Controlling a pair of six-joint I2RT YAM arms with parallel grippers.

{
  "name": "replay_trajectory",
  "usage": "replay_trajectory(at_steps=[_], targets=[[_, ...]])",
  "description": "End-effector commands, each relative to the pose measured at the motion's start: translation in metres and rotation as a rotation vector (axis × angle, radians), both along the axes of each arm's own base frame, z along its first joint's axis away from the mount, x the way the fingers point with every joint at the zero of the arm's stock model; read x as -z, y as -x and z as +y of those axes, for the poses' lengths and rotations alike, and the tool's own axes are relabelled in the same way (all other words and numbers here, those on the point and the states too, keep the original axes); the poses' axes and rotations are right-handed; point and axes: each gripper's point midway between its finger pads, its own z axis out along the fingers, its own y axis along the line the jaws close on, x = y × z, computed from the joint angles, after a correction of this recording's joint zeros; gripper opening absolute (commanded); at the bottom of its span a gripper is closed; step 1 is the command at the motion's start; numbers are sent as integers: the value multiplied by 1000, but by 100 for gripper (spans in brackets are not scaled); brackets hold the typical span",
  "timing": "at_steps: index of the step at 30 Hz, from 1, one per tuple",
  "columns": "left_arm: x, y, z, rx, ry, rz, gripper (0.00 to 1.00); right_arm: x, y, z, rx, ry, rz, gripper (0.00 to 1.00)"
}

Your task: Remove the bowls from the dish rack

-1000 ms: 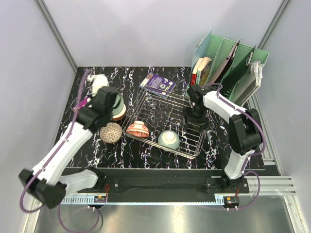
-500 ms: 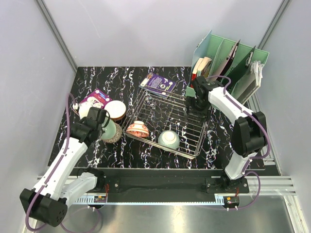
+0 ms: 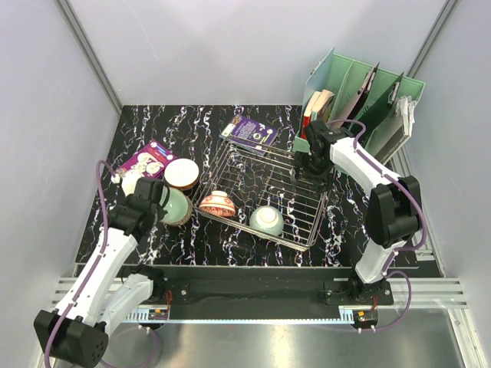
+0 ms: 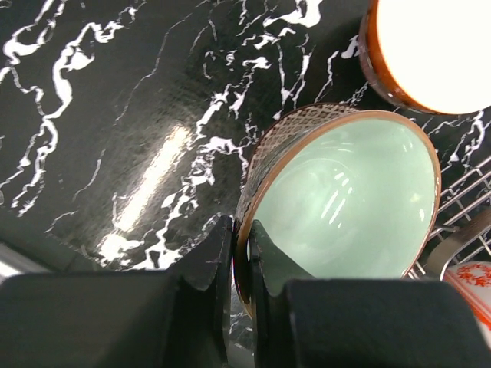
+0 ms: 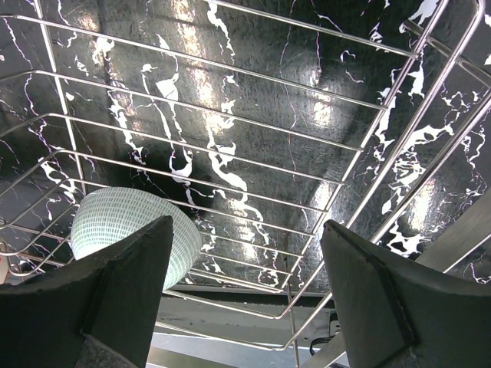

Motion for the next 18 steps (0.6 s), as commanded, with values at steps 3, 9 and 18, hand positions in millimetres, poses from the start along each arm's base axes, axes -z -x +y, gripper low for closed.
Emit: replay_trajectory(at_steps=[3, 9, 18], targets=[[-9, -31, -12, -13, 76, -130, 0, -4, -3, -1, -2, -12, -23, 85], [-2, -39, -20, 1, 109, -140, 0, 2, 2, -1, -12, -9, -2, 85], [7, -42, -22, -9, 121, -129, 0, 3, 3, -2, -23, -7, 7, 85]])
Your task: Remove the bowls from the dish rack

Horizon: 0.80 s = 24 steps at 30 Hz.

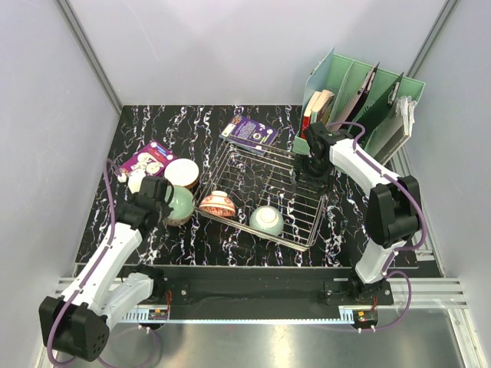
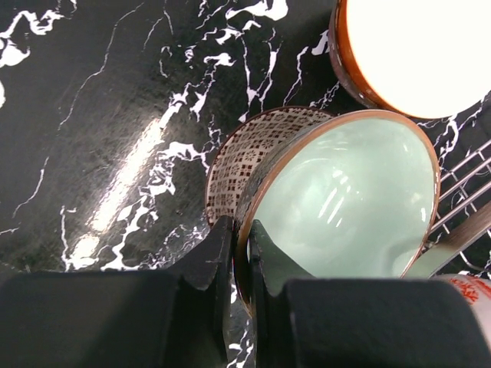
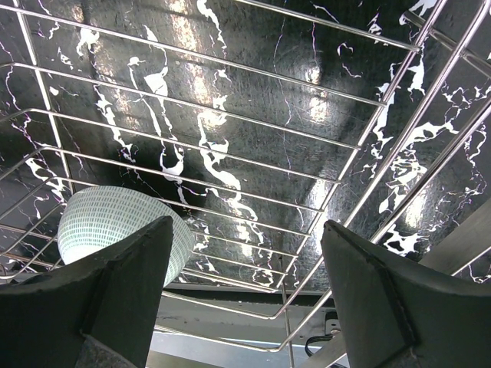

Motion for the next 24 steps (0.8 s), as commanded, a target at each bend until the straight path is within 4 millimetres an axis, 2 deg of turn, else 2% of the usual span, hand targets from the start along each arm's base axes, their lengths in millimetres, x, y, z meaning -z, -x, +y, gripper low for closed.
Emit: replay_trajectory(at_steps=[1, 9, 16, 19, 23, 24], targets=[[-9, -21, -7, -24, 50, -96, 0, -4, -3, 0, -15, -14, -10, 85], [4, -18, -8, -30, 61, -66, 0, -4, -2, -2, -23, -5, -3, 85], [8, -20, -10, -24, 65, -58, 1, -2, -1, -2, -29, -6, 9, 85], [12, -18, -10, -21, 65, -42, 8, -3, -2, 0, -31, -11, 8, 85], [14, -15, -8, -31, 57, -28, 35, -1, -3, 0, -30, -11, 13, 85], [12, -16, -8, -35, 55, -32, 38, 0, -3, 0, -30, -12, 15, 85]])
